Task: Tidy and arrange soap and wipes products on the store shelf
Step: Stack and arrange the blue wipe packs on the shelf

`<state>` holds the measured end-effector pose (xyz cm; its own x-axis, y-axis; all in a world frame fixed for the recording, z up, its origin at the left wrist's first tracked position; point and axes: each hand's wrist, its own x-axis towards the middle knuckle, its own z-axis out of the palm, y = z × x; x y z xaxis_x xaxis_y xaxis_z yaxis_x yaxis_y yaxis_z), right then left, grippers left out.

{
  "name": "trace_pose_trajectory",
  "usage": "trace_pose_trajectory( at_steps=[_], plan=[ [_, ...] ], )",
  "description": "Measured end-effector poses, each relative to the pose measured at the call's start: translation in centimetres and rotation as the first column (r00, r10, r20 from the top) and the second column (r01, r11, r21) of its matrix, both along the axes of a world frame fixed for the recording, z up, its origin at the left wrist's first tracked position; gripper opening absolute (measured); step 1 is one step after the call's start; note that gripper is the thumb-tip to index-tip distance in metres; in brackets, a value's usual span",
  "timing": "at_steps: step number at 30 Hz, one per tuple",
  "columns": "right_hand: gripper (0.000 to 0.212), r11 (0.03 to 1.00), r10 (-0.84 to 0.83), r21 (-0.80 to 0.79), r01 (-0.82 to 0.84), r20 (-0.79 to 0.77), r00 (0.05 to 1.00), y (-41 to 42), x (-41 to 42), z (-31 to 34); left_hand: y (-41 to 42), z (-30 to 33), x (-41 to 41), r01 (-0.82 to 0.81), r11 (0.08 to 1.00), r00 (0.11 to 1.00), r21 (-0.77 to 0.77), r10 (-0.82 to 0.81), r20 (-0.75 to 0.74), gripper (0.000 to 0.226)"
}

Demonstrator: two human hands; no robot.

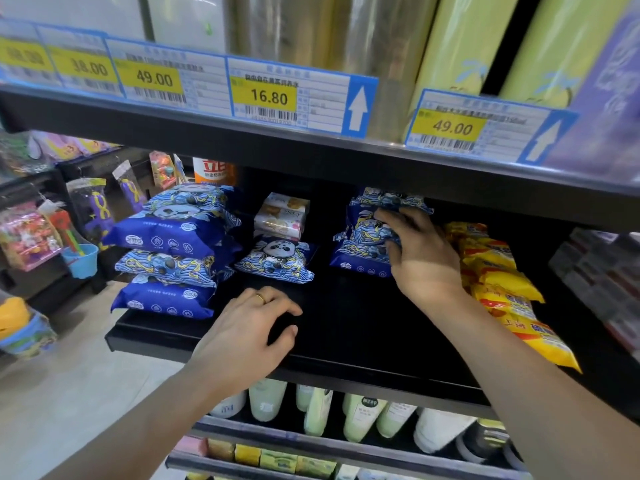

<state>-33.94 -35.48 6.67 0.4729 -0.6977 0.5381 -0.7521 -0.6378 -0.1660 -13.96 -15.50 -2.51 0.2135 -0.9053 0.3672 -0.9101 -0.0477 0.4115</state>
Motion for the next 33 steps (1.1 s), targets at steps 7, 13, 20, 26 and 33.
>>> trace_pose_trajectory(
  at_steps=[7,13,20,26,33],
  plan=[
    [0.054,1.0,-0.004,0.004,0.004,0.029,1.0,-1.4,0.8,0.4,0.2,0.0,-0.1,-0.002,1.0,1.0,0.002,0.002,-0.008,0.03],
    [0.076,0.992,-0.119,0.025,0.121,-0.066,0.991,-1.0,0.7,0.6,0.3,-0.1,-0.1,-0.009,1.0,1.0,0.002,0.009,0.0,0.03],
    [0.032,0.98,-0.192,-0.017,0.197,0.158,0.969,-2.0,1.2,2.4,0.2,-0.1,-0.3,-0.017,1.0,1.0,-0.002,0.017,0.007,0.029],
    [0.041,0.953,-0.281,-0.126,0.277,-0.018,0.96,-3.2,1.7,3.6,0.3,0.0,-0.3,-0.023,1.0,1.0,-0.005,0.024,0.017,0.029],
    [0.046,0.941,-0.332,0.116,0.318,0.129,0.935,-5.4,2.6,3.9,0.2,0.0,-0.5,-0.027,1.0,0.999,-0.003,0.027,0.026,0.029]
  ],
)
